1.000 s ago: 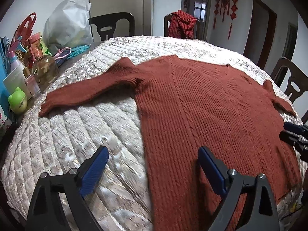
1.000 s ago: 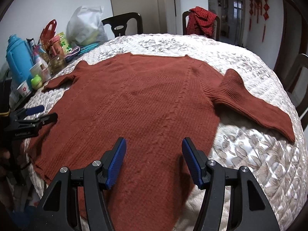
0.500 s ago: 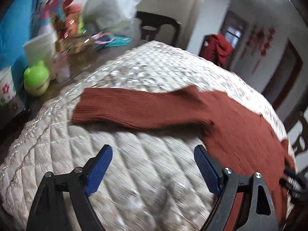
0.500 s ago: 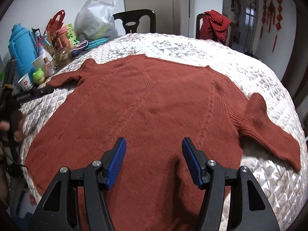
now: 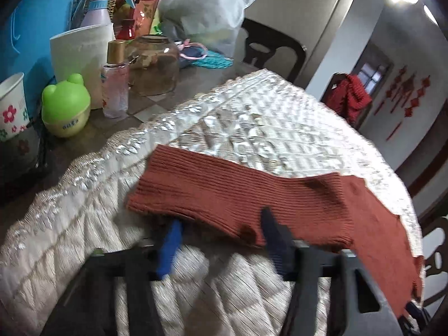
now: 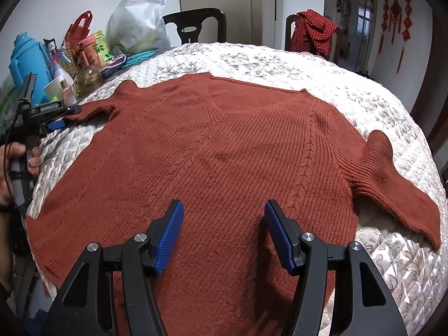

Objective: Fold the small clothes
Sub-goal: 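Grasp the cuff of a rust sweater sleeve with the left tool and lift, then fold the held sleeve across the sweater body with the left tool, release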

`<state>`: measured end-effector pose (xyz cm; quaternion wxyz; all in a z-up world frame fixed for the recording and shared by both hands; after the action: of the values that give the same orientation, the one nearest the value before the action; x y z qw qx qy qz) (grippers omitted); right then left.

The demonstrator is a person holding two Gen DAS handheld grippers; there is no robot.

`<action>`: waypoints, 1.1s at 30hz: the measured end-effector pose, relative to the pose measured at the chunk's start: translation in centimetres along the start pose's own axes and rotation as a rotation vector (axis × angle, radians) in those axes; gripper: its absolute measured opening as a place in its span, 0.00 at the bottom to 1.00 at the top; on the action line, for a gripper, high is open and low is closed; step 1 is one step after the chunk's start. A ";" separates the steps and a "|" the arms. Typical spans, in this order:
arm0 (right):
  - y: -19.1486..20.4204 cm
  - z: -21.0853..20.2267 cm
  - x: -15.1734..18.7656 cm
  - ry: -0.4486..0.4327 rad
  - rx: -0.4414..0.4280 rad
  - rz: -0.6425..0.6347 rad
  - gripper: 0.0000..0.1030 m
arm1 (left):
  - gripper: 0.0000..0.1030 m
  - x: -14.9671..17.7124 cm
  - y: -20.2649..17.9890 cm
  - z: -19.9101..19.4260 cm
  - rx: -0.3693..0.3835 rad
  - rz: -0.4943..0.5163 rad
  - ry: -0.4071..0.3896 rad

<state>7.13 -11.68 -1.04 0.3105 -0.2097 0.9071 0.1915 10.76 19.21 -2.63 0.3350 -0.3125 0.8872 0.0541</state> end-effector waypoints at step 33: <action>-2.1 -3.0 -0.5 -0.072 -0.035 0.073 0.59 | 0.29 3.4 -18.1 -10.5 0.515 0.542 -0.111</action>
<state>7.10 -14.78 0.98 0.3319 -0.1747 0.8990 0.2260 13.59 -0.19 5.42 0.4236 0.0313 0.9028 -0.0674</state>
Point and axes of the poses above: each gripper's, at about its wrist camera, not at the fingertips, and z roughly the way its jaws point, y to its left, x to its underside, the point moved 4 cm from there along z, roughly the way its jaws point, and after that the axes turned 14 degrees about -x, right-handed, at the moved point
